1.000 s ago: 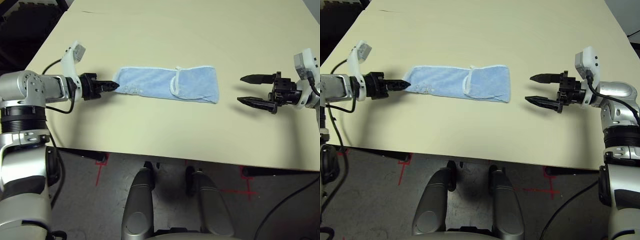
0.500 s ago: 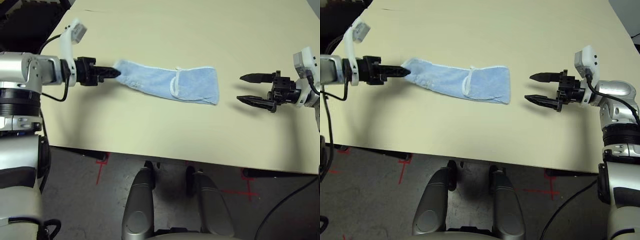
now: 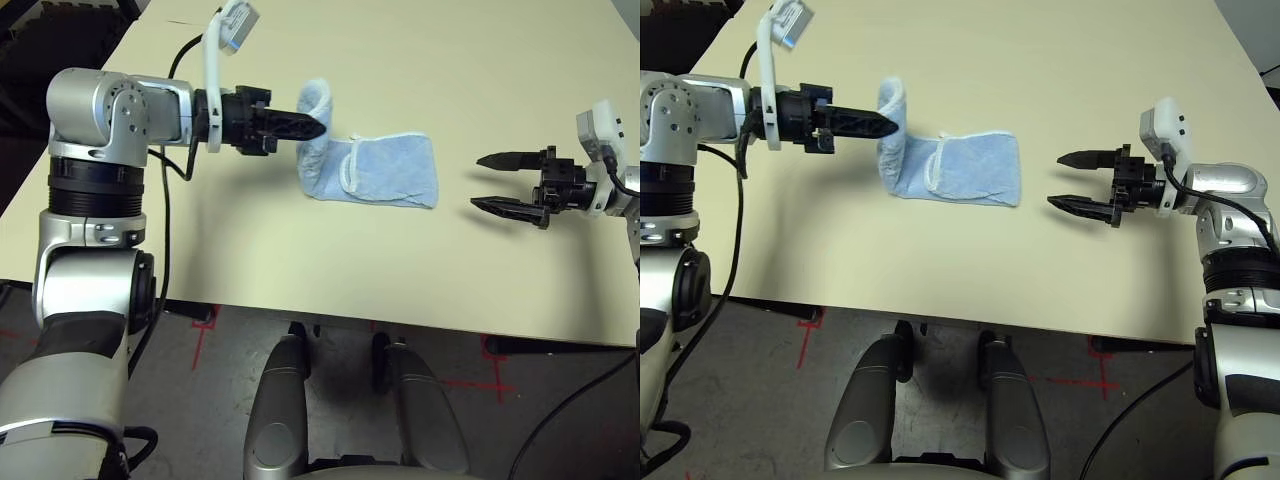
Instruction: Fold the towel and set it aside.
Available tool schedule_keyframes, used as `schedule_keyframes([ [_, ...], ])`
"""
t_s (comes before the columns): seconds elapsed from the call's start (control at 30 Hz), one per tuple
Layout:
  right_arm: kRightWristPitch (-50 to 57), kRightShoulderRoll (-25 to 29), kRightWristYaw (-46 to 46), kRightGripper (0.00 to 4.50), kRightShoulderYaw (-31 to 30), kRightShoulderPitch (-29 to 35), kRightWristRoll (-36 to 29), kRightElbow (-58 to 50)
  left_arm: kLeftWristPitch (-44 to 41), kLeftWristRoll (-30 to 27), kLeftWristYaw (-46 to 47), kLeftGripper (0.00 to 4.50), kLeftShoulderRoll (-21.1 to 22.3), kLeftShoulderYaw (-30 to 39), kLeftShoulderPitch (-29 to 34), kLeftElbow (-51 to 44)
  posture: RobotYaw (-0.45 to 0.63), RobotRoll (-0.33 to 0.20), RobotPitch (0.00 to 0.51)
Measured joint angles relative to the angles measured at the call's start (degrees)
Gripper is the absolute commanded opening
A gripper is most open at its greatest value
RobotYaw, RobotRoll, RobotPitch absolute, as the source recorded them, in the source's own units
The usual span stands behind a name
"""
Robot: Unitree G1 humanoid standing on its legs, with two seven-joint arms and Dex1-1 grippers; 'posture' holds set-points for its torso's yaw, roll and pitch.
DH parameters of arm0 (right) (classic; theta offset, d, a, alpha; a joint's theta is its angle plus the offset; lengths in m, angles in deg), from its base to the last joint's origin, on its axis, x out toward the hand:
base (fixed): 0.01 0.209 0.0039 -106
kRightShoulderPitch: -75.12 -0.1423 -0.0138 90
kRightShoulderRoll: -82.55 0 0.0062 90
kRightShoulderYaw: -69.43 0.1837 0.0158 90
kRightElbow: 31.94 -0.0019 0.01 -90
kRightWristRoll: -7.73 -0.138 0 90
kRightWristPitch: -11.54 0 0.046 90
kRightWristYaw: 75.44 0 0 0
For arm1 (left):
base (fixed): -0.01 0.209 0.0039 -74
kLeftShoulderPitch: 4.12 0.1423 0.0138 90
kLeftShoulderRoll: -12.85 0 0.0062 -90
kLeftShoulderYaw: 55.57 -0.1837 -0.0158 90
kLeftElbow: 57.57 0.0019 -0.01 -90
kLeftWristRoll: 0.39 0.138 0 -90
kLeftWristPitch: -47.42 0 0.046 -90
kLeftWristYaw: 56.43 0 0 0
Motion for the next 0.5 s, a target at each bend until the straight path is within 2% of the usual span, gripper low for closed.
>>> schedule_keyframes([
  [0.27, 0.00, 0.03, -0.08, 4.50, 0.01, 0.00, -0.07, -0.06, 1.50, 0.44, 3.32, 0.04, -6.00, -0.26, -0.47, 0.85, 0.06, 0.000, 0.261],
  [0.5, 0.02, 0.01, -0.31, 4.50, 0.03, 0.09, -0.14, -0.23, 6.80, 3.95, 6.83, 0.04, -10.44, -0.63, -3.27, 7.86, 0.06, 0.000, 0.263],
])
